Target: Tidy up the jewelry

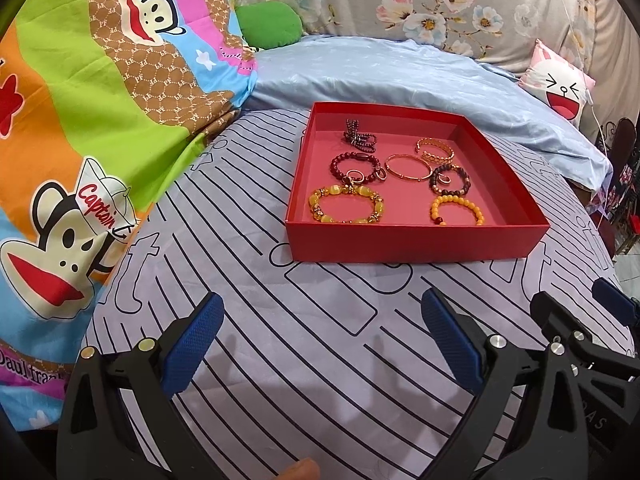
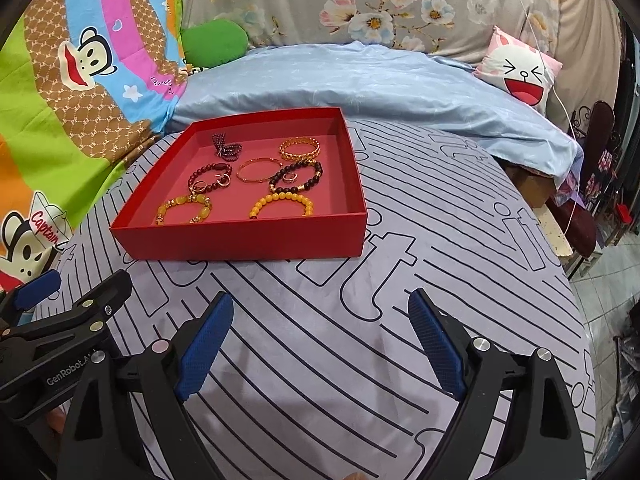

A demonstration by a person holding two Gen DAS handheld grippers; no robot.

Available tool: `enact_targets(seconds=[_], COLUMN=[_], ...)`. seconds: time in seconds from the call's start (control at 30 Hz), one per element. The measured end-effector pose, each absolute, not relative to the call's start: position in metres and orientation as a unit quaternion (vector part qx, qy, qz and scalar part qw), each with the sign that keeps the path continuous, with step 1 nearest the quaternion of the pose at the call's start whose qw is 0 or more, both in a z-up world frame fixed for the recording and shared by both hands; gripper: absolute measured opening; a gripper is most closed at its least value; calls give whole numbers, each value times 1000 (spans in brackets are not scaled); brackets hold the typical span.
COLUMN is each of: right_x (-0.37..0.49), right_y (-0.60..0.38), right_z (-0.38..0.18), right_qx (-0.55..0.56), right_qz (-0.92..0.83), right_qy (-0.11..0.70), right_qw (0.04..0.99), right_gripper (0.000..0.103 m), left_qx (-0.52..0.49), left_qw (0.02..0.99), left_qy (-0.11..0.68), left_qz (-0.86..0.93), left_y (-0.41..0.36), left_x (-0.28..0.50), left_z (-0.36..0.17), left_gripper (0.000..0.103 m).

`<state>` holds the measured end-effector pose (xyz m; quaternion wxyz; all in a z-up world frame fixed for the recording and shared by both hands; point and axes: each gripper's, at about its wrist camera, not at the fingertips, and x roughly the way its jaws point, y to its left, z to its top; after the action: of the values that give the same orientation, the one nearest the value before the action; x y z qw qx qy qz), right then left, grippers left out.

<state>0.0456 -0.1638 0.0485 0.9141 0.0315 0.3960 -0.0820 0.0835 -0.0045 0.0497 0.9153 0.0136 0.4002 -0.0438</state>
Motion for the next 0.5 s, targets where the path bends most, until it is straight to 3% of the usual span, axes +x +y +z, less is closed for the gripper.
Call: enact_targets(seconds=[0.5], right_x=[48], right_y=[-160], right_z=[50], right_qx=[30], right_qz=[-85], right_qy=[393], right_qw=[915], right_gripper=[86], left_qx=[11], left_qw=[917], left_qy=[397], left_qz=[-42], left_y=[-5], left_x=[90], left_z=[48], left_gripper=[95])
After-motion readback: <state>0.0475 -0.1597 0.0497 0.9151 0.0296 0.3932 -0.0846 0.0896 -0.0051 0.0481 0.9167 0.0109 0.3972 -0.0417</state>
